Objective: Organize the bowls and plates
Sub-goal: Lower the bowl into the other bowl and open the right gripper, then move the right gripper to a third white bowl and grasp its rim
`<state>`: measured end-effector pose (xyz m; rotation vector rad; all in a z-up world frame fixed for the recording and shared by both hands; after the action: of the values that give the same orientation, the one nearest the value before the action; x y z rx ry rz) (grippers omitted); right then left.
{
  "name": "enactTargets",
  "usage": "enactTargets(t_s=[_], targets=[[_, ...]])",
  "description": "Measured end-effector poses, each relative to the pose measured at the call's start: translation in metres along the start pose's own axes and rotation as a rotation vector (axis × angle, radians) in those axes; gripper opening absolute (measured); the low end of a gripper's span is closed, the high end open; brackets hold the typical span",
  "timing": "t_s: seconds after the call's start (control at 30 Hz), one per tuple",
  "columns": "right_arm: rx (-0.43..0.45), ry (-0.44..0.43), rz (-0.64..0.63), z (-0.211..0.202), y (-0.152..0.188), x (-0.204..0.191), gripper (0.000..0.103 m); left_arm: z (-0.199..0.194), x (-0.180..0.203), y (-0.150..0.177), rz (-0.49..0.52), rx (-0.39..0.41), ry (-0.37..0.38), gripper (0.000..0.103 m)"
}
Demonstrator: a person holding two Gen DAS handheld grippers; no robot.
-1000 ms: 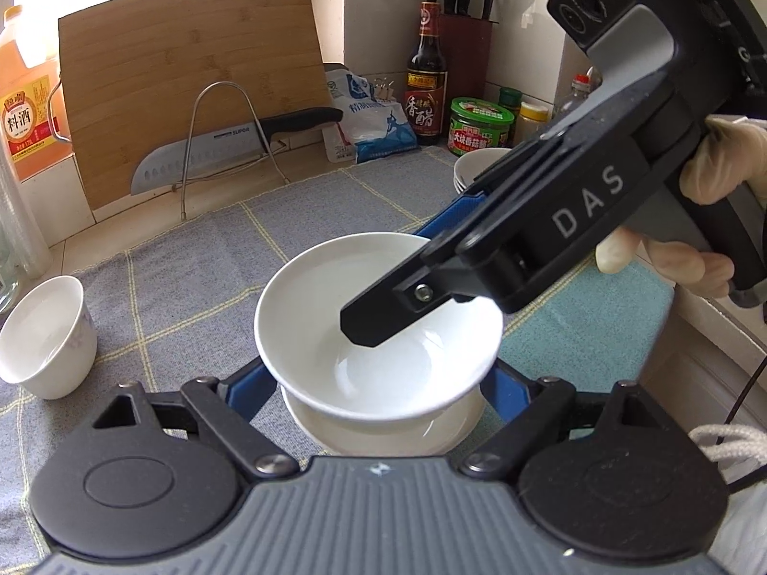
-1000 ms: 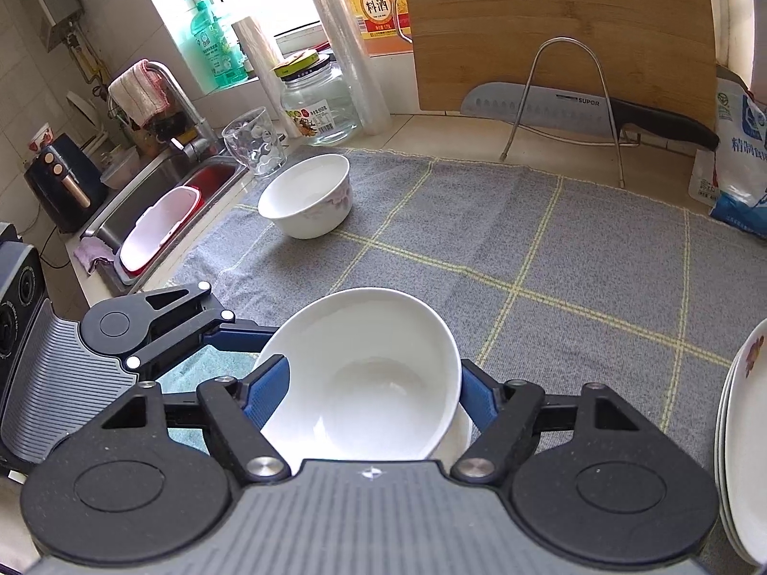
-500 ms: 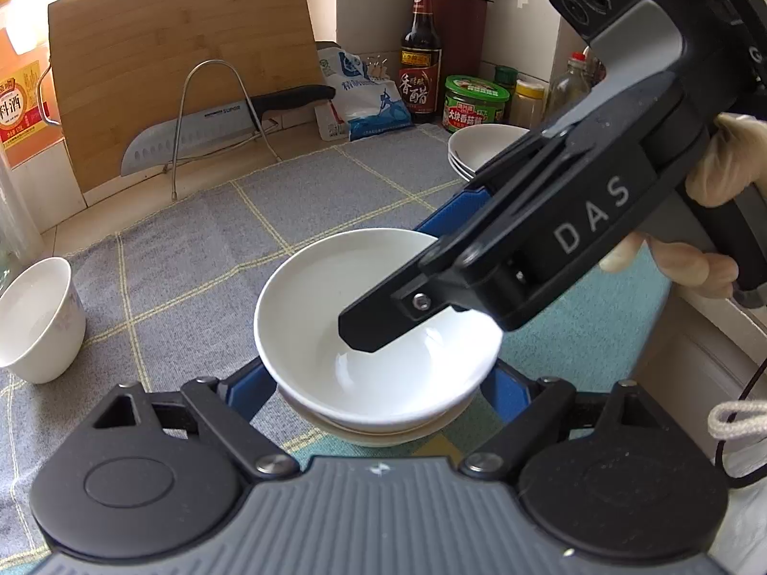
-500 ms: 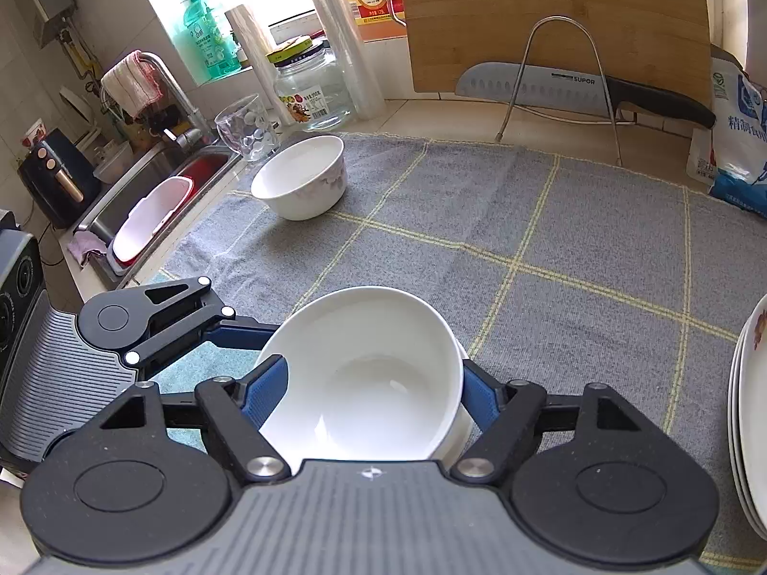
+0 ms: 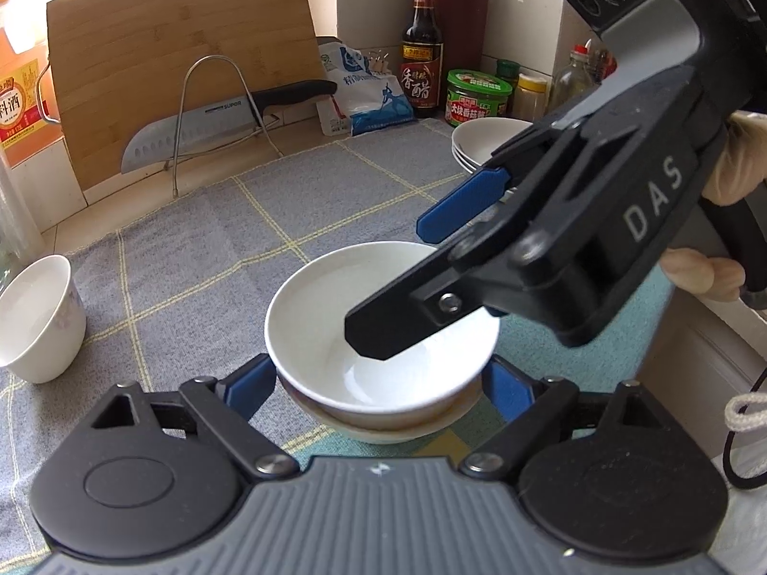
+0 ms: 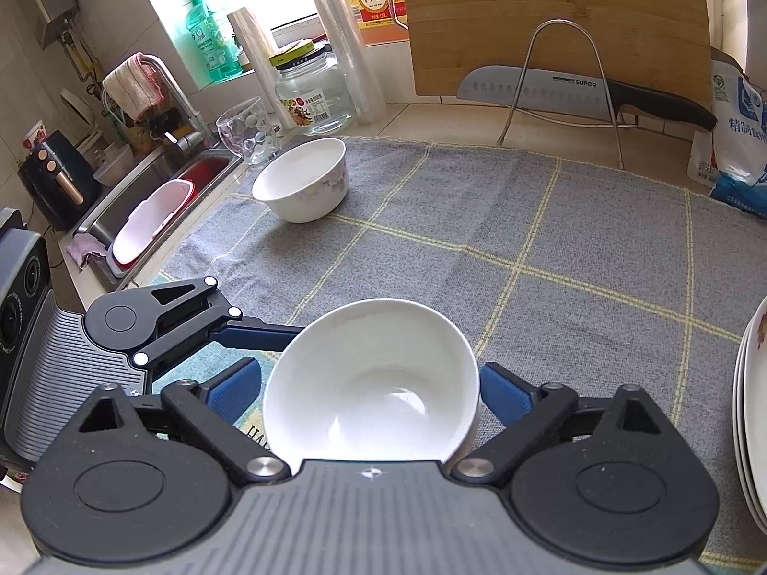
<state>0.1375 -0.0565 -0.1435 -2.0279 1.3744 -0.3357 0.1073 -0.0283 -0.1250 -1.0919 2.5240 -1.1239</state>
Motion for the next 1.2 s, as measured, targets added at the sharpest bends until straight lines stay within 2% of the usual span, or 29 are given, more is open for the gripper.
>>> enactTargets(t_s=[0.1,0.3,0.63,0.73,0.87,1.0,1.2], targets=[[0.019,0.011,-0.006,-0.004,-0.002,0.000,0.103,-0.002,0.001,0.001,-0.004,0.002,0.014,0.093],[0.048,0.098,-0.075,-0.009,0.000,0.003,0.103,-0.009,0.007,0.003,0.024,-0.002,0.040,0.094],[0.064,0.255,-0.151,-0.009,0.027,0.012,0.103,-0.021,0.003,0.005,0.013,0.008,0.052,0.094],[0.086,0.268,-0.126,-0.013,0.026,0.011,0.103,-0.026,-0.003,0.007,0.002,0.012,0.042,0.094],[0.126,0.241,-0.088,-0.019,0.017,0.004,0.103,-0.033,-0.017,0.010,-0.014,0.019,0.016,0.094],[0.173,0.207,-0.104,-0.021,0.001,-0.012,0.103,-0.044,-0.038,0.013,-0.026,0.033,-0.025,0.094],[0.193,0.212,-0.146,-0.008,-0.026,-0.031,0.103,-0.062,-0.078,0.018,-0.062,0.060,-0.104,0.094]])
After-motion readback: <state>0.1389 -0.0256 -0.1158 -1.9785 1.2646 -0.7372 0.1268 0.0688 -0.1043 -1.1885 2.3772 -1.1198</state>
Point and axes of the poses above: each gripper's, at about its wrist camera, not at the fingertips, and z roughly the way its jaws point, x to its right, y to its underside, the point moved 9 cm from there along z, roughly the way its jaws point, and after that the axes turned 12 degrees about y, right-handed, at the moved point
